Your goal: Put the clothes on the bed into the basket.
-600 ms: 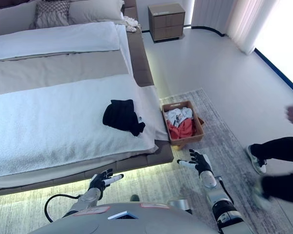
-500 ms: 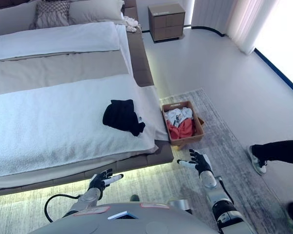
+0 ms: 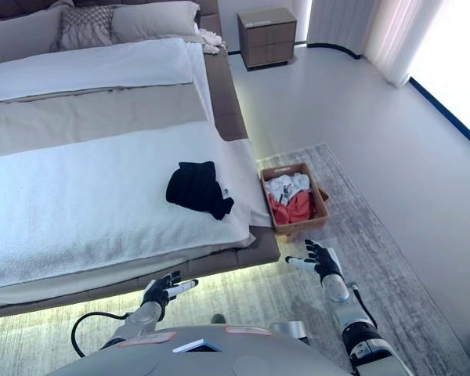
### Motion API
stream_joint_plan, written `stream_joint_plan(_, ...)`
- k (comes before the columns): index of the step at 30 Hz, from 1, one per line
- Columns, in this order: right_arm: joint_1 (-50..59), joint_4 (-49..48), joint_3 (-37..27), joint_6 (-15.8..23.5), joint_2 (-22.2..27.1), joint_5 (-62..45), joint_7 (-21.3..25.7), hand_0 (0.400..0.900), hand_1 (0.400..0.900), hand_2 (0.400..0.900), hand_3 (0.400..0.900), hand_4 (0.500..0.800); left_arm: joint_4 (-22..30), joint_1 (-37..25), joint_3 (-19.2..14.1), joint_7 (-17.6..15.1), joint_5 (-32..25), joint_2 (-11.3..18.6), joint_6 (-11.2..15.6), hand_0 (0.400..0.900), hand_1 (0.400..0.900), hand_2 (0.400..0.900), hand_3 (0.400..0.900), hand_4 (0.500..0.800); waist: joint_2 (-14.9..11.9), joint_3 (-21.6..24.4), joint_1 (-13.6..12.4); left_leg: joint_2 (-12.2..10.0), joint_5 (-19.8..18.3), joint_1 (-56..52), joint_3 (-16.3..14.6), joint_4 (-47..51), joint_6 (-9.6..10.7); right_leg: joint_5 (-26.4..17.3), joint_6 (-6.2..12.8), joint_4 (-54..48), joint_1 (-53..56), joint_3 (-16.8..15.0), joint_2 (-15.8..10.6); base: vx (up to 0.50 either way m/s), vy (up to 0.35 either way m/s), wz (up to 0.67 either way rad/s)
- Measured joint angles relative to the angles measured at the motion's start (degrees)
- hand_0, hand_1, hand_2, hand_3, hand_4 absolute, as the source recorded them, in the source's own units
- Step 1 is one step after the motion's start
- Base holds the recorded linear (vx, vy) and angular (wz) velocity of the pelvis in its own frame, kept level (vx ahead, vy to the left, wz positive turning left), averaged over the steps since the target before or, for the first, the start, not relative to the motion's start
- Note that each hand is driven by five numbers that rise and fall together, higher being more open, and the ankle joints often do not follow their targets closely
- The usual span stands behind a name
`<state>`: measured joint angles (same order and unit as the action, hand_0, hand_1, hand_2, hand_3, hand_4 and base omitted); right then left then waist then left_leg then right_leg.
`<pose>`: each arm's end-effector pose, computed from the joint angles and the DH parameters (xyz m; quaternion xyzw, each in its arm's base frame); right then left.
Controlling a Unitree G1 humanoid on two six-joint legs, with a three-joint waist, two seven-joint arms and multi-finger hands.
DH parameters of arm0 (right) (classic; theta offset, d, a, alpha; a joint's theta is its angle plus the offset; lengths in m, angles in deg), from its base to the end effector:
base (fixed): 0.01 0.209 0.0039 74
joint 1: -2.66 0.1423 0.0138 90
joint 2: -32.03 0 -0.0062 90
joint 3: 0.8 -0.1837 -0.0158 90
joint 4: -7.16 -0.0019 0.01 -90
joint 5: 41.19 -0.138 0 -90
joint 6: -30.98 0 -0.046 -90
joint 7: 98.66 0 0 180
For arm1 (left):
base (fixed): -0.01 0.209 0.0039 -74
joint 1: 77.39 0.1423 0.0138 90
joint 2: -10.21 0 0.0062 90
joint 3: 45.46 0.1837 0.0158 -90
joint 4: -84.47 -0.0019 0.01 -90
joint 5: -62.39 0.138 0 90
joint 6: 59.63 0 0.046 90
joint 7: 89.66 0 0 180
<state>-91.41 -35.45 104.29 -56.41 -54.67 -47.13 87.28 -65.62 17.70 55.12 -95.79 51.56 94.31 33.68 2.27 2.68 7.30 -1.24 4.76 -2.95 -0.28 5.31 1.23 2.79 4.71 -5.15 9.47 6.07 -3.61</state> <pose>0.1100 -0.2249 -0.0882 -0.1741 0.4182 -0.0158 0.8914 0.0716 0.1936 -0.1154 0.0632 0.5144 0.0655 0.8527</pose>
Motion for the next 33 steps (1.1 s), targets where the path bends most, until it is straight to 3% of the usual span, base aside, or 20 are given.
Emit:
stream_joint_plan(8,0.0,-0.2,-1.9,0.1,1.2,0.0,0.2,0.9,0.9,0.9,0.9,0.8,0.0,0.0,0.0,0.0,0.0,0.0,0.0,0.9,0.9,0.9,0.9,0.8,1.1,-0.6,0.0,-0.7,0.1,0.6,0.1,-0.6,0.2,0.1,0.19,0.0,-0.6,-0.2,0.8,-0.01,-0.096,0.05)
stream_joint_plan(14,0.1,-0.3,-2.0,0.3,2.8,0.0,0.6,0.9,0.9,0.9,0.9,0.8,0.0,-0.8,-0.4,-0.4,-0.3,-0.1,0.1,0.9,0.9,0.9,0.9,0.8,1.6,-3.0,-1.3,-1.5,1.2,2.9,0.7,-2.6,1.7,0.0,-0.06,0.0,-1.8,0.1,1.8,-0.03,-0.106,0.1)
stream_joint_plan(15,0.1,-0.3,-2.0,0.4,2.8,0.0,0.9,0.9,0.9,0.9,0.9,0.8,-0.1,-1.5,-0.4,-0.7,-0.3,-0.1,0.2,0.9,0.9,0.9,0.9,0.8,1.2,-4.0,-1.4,-1.5,1.6,4.3,1.1,-4.6,2.4,0.3,-0.59,0.0,-1.9,0.3,1.9,-0.04,-0.073,0.25)
stream_joint_plan(18,0.5,-0.3,-2.4,0.4,2.8,0.0,1.3,0.9,0.9,0.9,0.9,0.8,-0.2,-4.0,-0.9,-1.0,-0.4,-0.1,0.3,0.9,0.9,0.9,0.9,0.8,-1.4,-7.5,-2.8,-0.2,5.4,8.4,2.6,-10.4,7.4,-0.2,-2.85,0.0,-2.1,1.6,0.6,0.0,-0.027,0.15)
stream_joint_plan(19,0.6,-0.3,-2.5,0.4,2.8,0.0,1.3,0.9,0.9,0.9,0.9,0.8,-0.2,-4.3,-0.9,-1.0,-0.8,-0.1,0.3,0.9,0.9,0.9,0.9,0.8,-2.2,-8.2,-2.8,0.5,6.6,9.6,3.3,-11.9,7.7,-0.5,-3.41,-0.1,-2.1,2.2,0.1,0.05,0.013,0.09)
stream_joint_plan(21,0.8,-0.3,-3.2,0.5,3.0,-0.1,1.7,0.9,0.9,0.9,0.9,0.8,-0.2,-4.1,-0.9,-0.9,-1.0,-0.2,0.4,0.9,0.9,0.9,0.9,0.8,-2.6,-9.0,-3.0,0.7,6.6,12.0,3.0,-14.3,7.4,-0.3,-4.83,0.0,-1.8,3.2,0.0,0.09,0.026,0.04)
stream_joint_plan(23,1.3,-0.2,-4.4,0.5,3.1,-0.2,2.6,0.9,0.9,0.9,0.9,0.8,-0.3,-3.9,-0.9,-1.0,-1.3,-0.2,0.3,0.9,0.9,0.9,0.9,0.8,-2.4,-9.2,-3.4,0.6,5.1,12.4,2.8,-13.6,5.6,-0.5,-6.14,0.2,-2.1,3.3,-0.1,0.14,0.061,-0.01)
stream_joint_plan(26,2.3,-0.3,-4.8,0.6,3.4,-1.1,2.6,0.9,0.9,0.9,0.9,0.8,-0.3,-4.1,-0.9,-1.4,-1.5,-0.2,0.4,0.9,0.9,0.9,0.9,0.8,-1.9,-9.3,-3.4,0.4,4.3,12.7,2.9,-9.5,4.7,-0.3,-6.58,0.2,-2.5,3.3,-0.2,0.17,0.112,-0.11)
stream_joint_plan(28,3.6,-0.3,-4.8,0.6,3.4,-1.7,2.7,0.9,0.9,0.9,0.9,0.8,-0.4,-4.9,-0.9,-2.0,-2.9,-0.2,0.5,0.9,0.9,0.9,0.9,0.8,-1.9,-10.1,-3.8,0.1,4.4,14.4,3.0,-4.3,4.7,-0.3,-6.5,0.2,-2.8,3.1,-0.2,0.22,0.161,-0.32)
stream_joint_plan(31,4.9,-0.4,-4.7,0.7,2.9,-2.4,3.4,0.9,0.9,0.9,0.9,0.8,-0.3,-5.0,-0.8,-2.7,-3.6,-0.7,0.5,0.9,0.9,0.9,0.9,0.8,-1.1,-10.4,-5.0,-1.6,4.4,17.8,2.2,-0.3,4.8,1.3,-4.42,-0.1,-2.3,1.5,-0.2,0.31,0.234,-0.54)
stream_joint_plan(33,5.0,-1.4,-4.6,0.7,3.2,-2.6,3.6,0.9,0.9,0.9,0.9,0.8,-0.4,-4.6,-0.8,-3.2,-3.6,-1.5,0.5,0.9,0.9,0.9,0.9,0.8,0.7,-10.0,-6.2,-4.0,4.2,17.6,-1.0,-1.5,4.7,2.9,-2.24,-0.1,-1.5,-1.2,-0.1,0.48,0.349,-0.5)
